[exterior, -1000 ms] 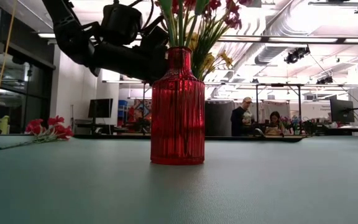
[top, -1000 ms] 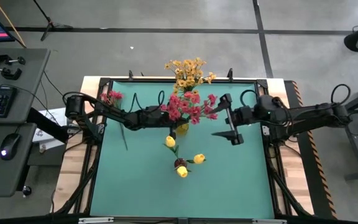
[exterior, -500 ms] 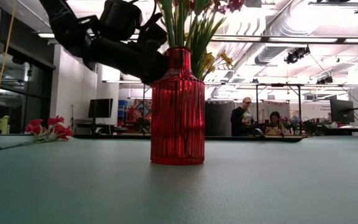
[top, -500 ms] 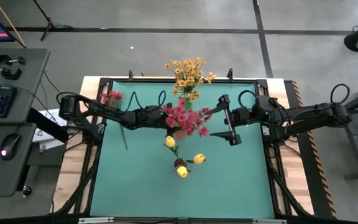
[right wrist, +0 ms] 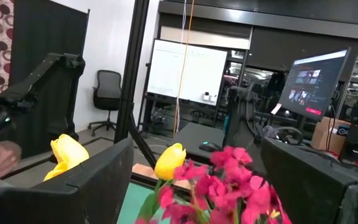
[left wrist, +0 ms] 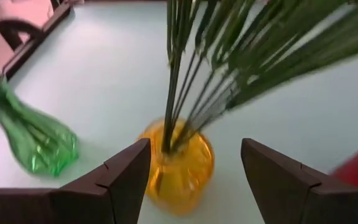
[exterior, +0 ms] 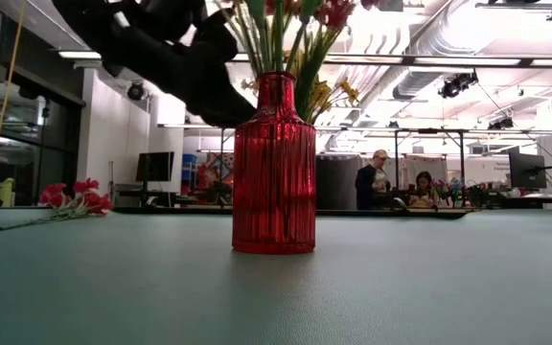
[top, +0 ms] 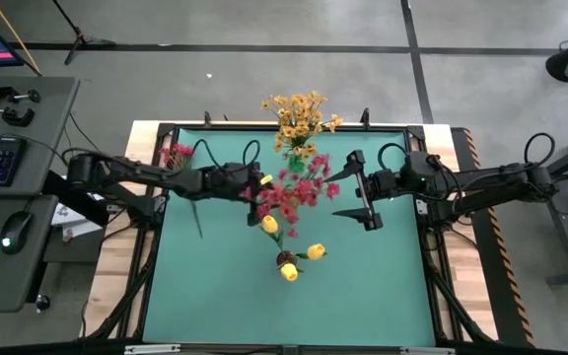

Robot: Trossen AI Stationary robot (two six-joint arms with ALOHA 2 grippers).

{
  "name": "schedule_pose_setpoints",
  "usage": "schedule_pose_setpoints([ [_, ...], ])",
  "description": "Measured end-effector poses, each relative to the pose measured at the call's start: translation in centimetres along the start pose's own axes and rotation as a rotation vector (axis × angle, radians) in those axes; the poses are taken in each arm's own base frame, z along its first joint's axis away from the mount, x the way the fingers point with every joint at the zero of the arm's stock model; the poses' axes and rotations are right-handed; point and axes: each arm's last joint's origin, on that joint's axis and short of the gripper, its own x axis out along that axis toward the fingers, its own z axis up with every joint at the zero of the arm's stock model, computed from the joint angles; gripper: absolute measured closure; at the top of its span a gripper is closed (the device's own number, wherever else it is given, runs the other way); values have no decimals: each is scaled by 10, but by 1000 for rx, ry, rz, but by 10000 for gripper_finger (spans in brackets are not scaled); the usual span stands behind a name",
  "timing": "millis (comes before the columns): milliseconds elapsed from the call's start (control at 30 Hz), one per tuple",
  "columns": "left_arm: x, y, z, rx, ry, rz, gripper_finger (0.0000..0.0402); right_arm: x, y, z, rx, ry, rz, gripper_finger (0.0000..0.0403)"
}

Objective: Sort flowers into vase by color
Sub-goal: Put the red flowers into the yellow vase

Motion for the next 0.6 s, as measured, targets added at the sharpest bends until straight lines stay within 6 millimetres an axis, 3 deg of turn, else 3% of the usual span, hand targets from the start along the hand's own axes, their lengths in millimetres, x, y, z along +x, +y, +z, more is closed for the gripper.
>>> schedule_pose_setpoints([
  [367, -39, 2, 5, -26, 90, 86, 162, 0, 0, -1, 2, 4, 0, 61],
  [600, -69, 9, 3, -120, 163, 364, 162, 0, -3, 2, -12, -8, -83, 61],
])
